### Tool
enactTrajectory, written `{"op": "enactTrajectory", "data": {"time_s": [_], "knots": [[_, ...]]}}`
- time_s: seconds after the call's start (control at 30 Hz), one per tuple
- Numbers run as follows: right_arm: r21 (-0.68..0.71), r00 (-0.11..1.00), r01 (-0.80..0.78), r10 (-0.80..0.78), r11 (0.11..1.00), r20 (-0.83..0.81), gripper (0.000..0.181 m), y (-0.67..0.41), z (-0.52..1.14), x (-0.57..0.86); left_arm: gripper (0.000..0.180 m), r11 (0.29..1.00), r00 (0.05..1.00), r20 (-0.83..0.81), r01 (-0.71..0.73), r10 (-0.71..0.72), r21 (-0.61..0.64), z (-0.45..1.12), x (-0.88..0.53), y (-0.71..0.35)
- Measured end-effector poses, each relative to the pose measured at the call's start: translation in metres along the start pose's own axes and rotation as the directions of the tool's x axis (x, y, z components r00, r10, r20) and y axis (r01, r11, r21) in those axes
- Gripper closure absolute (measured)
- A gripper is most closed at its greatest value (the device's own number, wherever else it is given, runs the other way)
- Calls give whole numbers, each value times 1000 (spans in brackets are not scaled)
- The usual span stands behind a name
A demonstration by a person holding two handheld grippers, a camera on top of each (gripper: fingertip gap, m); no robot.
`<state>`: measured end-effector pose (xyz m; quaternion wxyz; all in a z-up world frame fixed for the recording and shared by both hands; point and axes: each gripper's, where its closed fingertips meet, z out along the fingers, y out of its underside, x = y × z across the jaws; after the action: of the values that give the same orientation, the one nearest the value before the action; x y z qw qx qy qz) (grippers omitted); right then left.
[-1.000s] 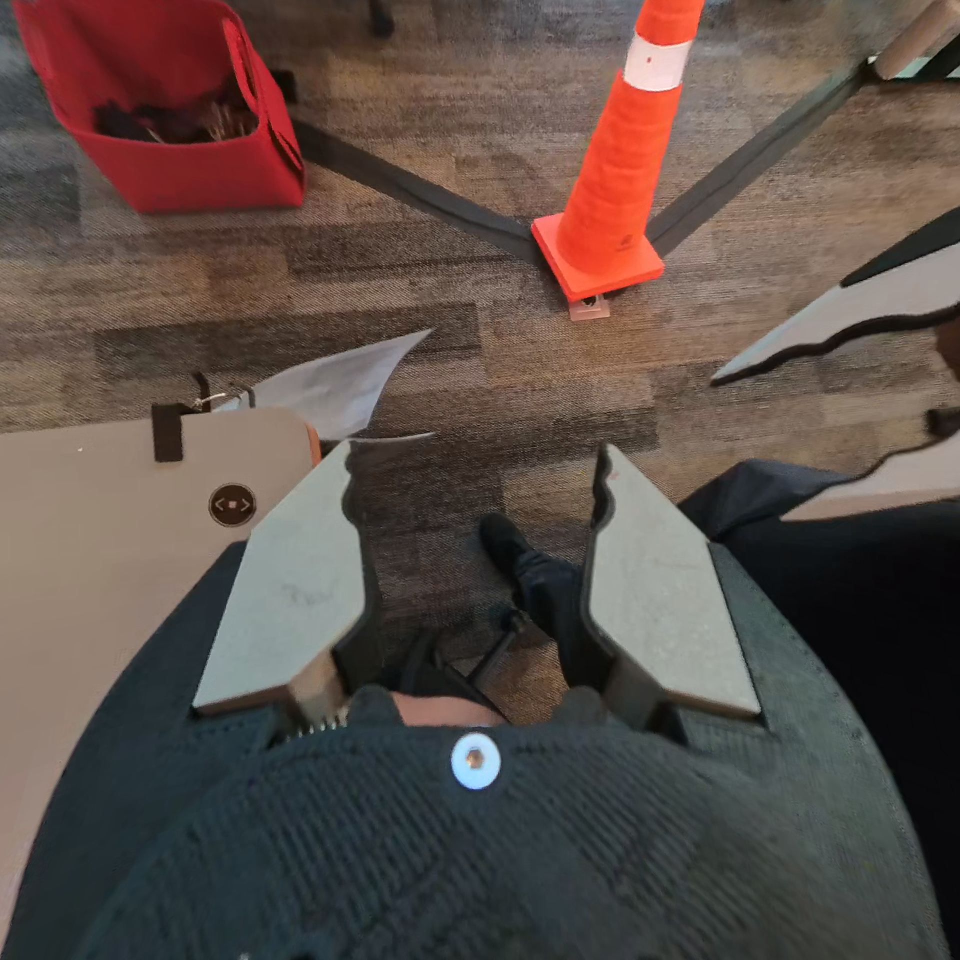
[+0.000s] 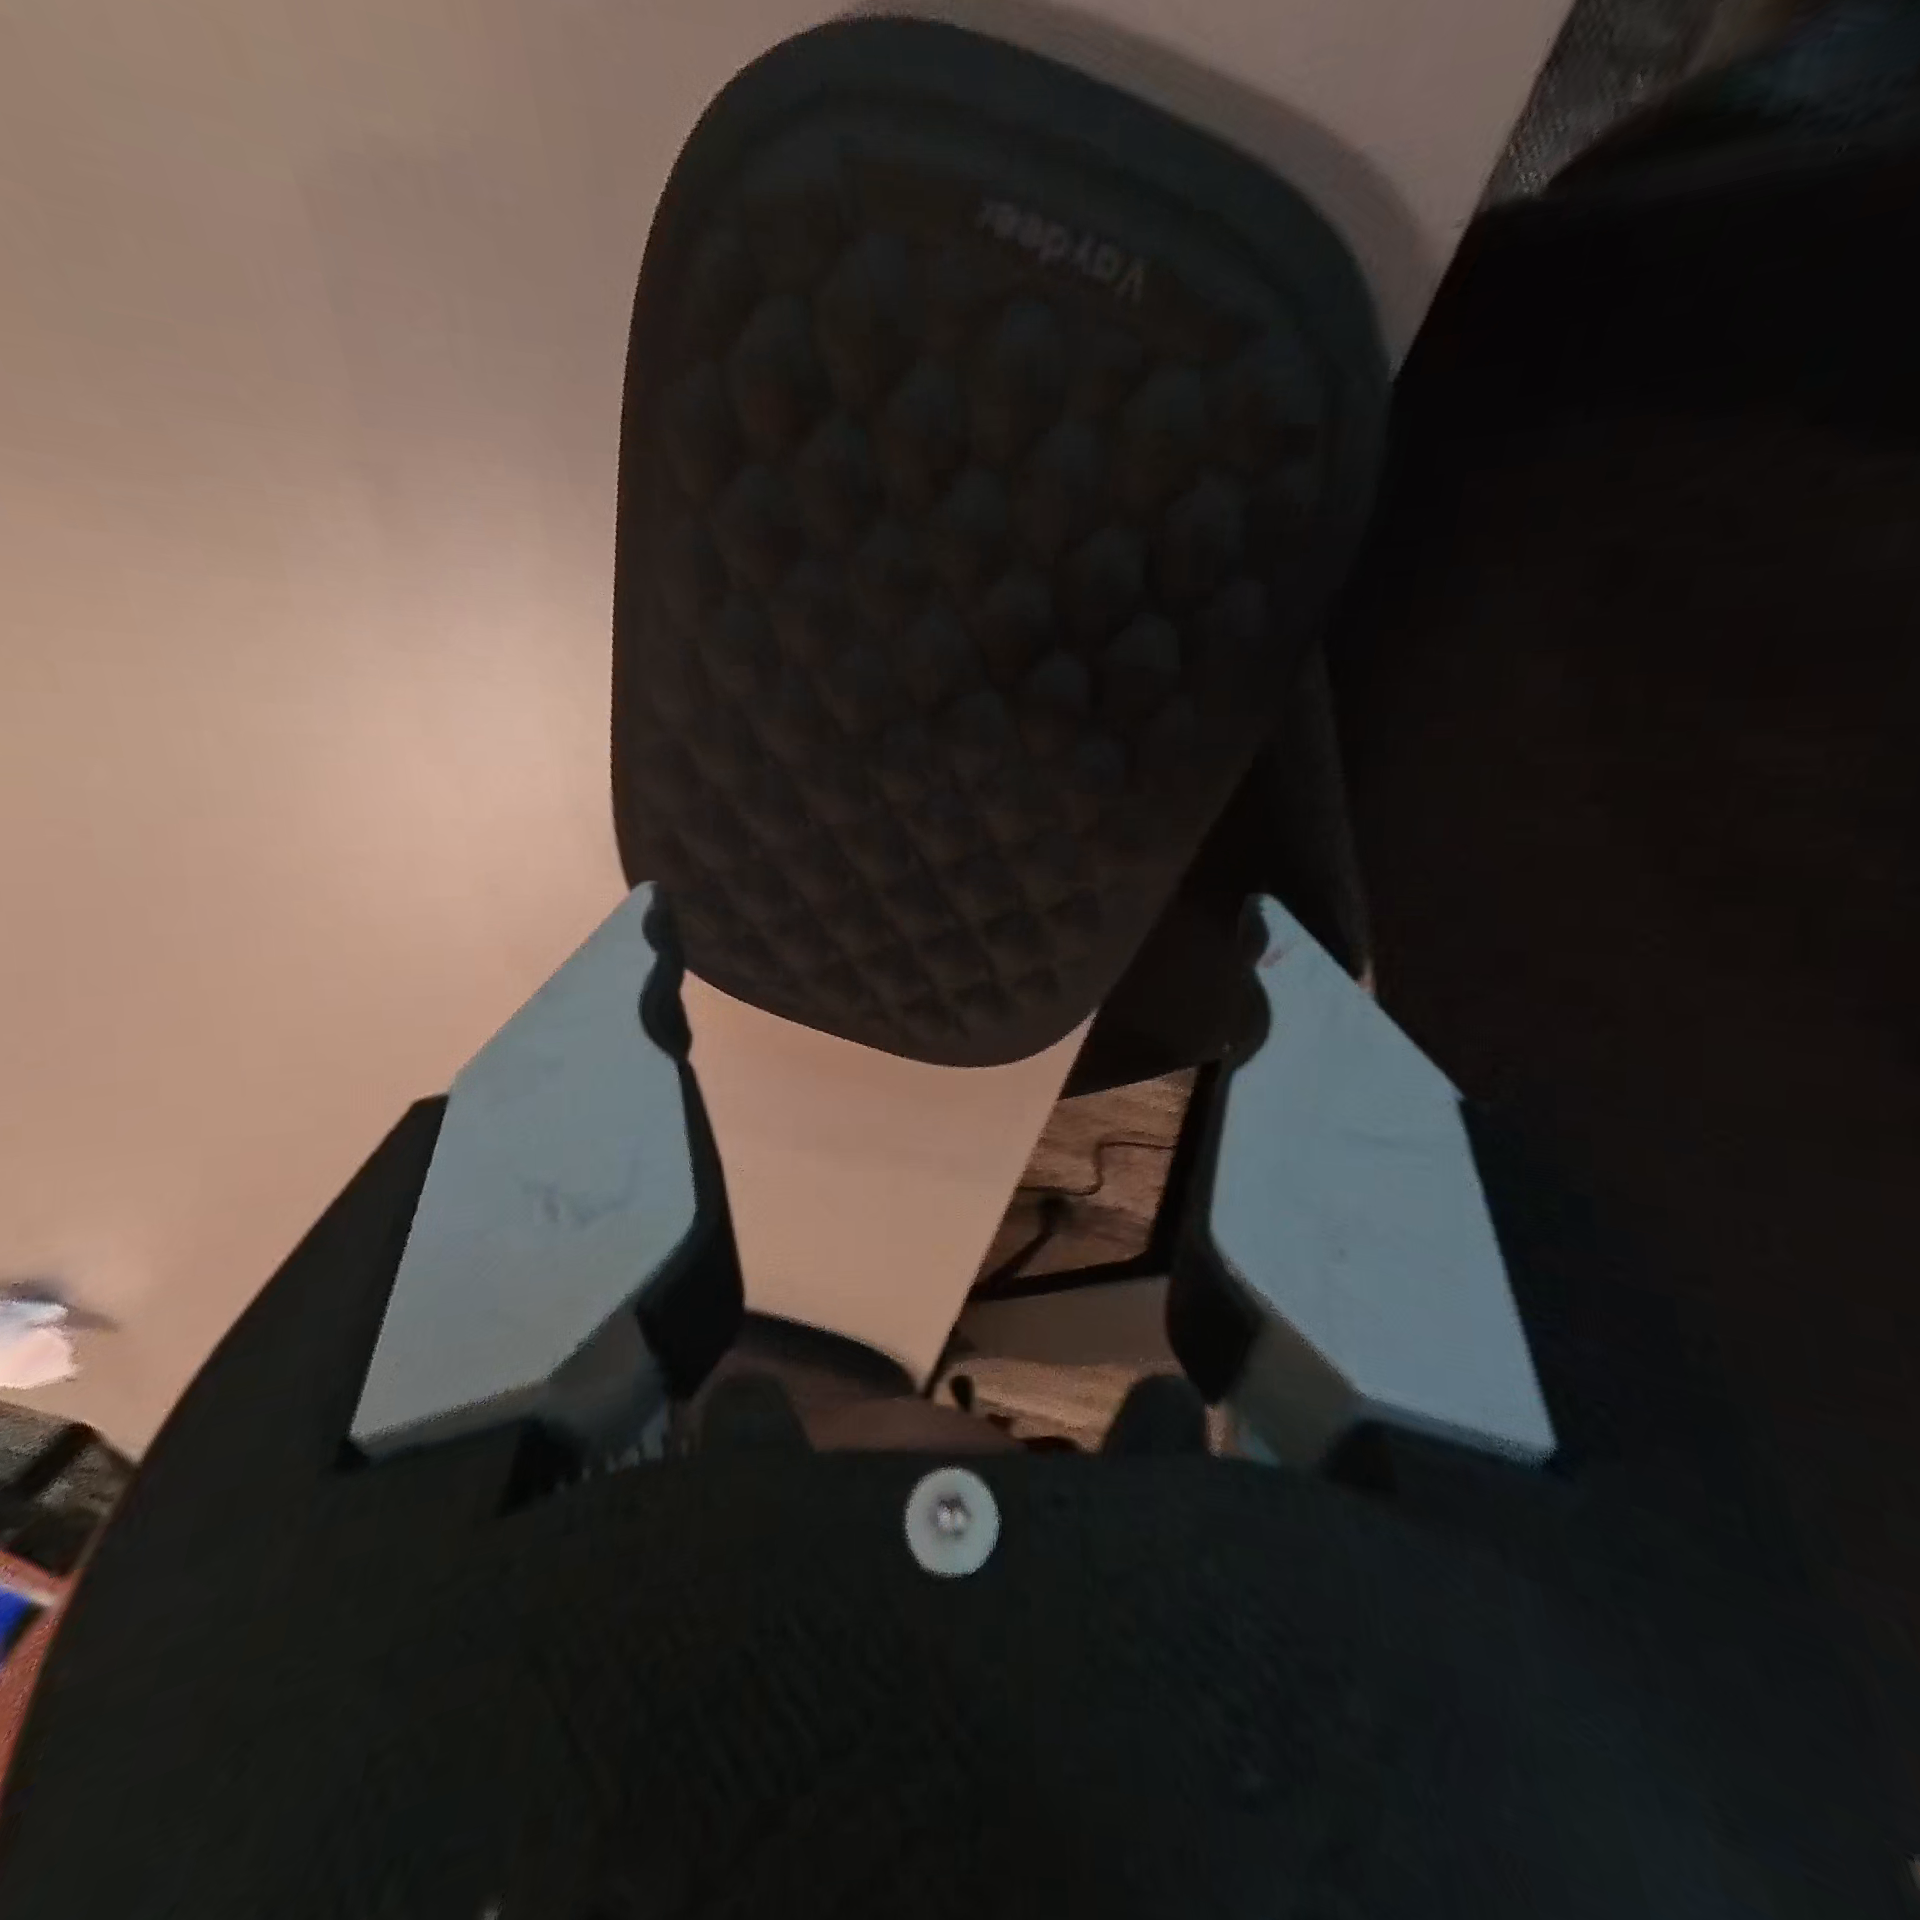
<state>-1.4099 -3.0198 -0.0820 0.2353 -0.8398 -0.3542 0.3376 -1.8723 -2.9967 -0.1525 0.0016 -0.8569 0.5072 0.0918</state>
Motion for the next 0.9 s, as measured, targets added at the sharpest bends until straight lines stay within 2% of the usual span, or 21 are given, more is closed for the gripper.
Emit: {"op": "enactTrajectory", "data": {"time_s": [0.23, 0.33, 0.37, 0.43, 0.5, 0.53, 0.67, 0.8, 0.9], "knots": [[-9, 998, -62, 62, 998, -21, 109, -31, 44, -12, 57, 978, 978, -30, -208, 209, 14, 38, -10, 10], [15, 995, -104, 104, 994, -8, 111, -55, 65, -30, 34, 956, 956, 0, -293, 293, 22, 61, -13, 17], [2, 994, -111, 111, 994, -9, 111, -60, 74, -35, 20, 954, 954, 3, -301, 301, 5, 70, -16, 21], [-43, 994, -106, 105, 993, -22, 111, -69, 93, -42, 20, 931, 935, 24, -353, 353, 89, 70, -17, 12], [-75, 996, -87, 86, 993, -25, 111, -81, 109, -49, 23, 926, 930, 25, -368, 367, 82, 68, -16, 9], [-91, 997, -72, 70, 993, -23, 112, -88, 116, -53, 31, 926, 931, 20, -363, 363, 106, 64, -12, 5], [-145, 1000, 9, -8, 989, 1, 113, -116, 137, -69, 34, 954, 972, -145, -145, 187, 261, 44, 7, -31], [-190, 995, 93, -84, 977, 55, 114, -132, 155, -78, 34, 947, 949, -284, -45, 141, 320, 28, 14, -55], [-203, 987, 138, -116, 970, 113, 113, -138, 169, -83, 34, 933, 894, -439, 76, 92, 351, 14, 12, -67]]}}
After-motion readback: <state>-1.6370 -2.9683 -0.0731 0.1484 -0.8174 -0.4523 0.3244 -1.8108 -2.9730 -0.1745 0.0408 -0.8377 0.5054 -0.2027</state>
